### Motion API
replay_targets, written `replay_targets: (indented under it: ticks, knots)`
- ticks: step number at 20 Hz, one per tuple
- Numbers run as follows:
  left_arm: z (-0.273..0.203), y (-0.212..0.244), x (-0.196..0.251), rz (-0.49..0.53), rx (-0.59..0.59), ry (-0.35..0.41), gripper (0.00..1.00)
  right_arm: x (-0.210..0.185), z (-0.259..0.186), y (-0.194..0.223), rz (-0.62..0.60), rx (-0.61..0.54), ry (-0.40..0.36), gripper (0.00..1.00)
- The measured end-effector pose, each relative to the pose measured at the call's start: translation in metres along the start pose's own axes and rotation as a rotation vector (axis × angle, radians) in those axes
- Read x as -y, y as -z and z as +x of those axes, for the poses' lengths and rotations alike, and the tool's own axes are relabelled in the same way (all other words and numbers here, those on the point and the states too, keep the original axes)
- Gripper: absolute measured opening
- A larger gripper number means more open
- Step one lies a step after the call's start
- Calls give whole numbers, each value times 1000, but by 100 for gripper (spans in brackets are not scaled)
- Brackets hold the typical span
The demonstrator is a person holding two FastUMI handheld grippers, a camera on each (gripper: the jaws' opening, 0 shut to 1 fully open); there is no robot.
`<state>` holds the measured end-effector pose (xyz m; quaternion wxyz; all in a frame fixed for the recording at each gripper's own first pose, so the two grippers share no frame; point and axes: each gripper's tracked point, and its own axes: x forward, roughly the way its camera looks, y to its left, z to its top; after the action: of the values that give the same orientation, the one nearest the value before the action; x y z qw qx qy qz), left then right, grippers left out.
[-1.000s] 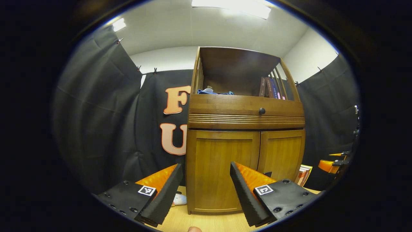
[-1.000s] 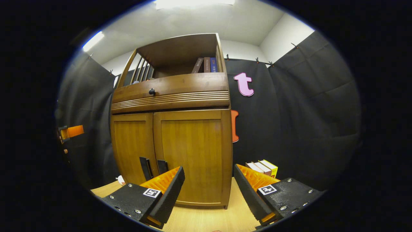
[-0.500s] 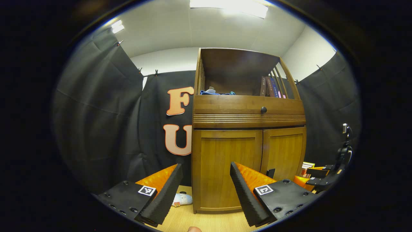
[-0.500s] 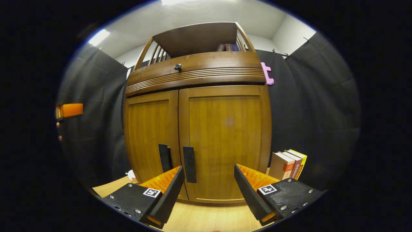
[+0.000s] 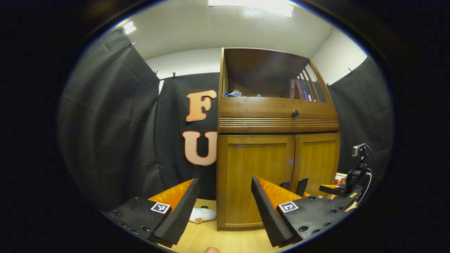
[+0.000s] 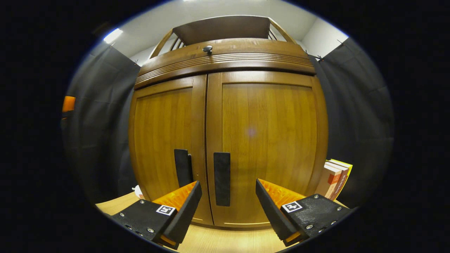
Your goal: Open the right door of the double-door shoe cabinet with the right hand, and open the left door with the left hand.
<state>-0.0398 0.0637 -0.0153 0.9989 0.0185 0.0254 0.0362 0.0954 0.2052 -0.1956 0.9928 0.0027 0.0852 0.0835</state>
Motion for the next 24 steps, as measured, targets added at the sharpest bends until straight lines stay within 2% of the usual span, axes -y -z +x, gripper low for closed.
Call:
replay_targets:
  ticks: [1,2,3,4,7,11,12,17,18,19,24]
  knots:
    - [1,1,-4,8,1,-10,94,1,8,5,4,-5,5,100]
    - [3,3,-7,17,2,-18,94,2,16,8,8,-12,11,91]
    - [2,3,-9,24,1,-26,94,1,24,12,11,-17,16,87]
    - [3,5,-13,27,-2,-32,94,1,31,15,16,-22,16,92]
    - [6,7,-15,31,-5,-37,94,-2,46,22,34,-36,17,76]
    - [5,4,-15,50,14,-41,94,-1,57,27,50,-45,21,65]
    - [4,3,-15,60,20,-45,94,0,59,28,57,-47,22,68]
    - [4,1,-14,63,32,-42,94,-7,60,31,84,-65,-10,39]
    - [4,2,-14,61,30,-37,94,-6,60,31,74,-58,-5,40]
    - [4,2,-14,60,28,-34,94,-6,59,29,66,-55,-6,35]
    - [3,4,-14,54,22,-34,94,-7,48,30,67,-64,-16,31]
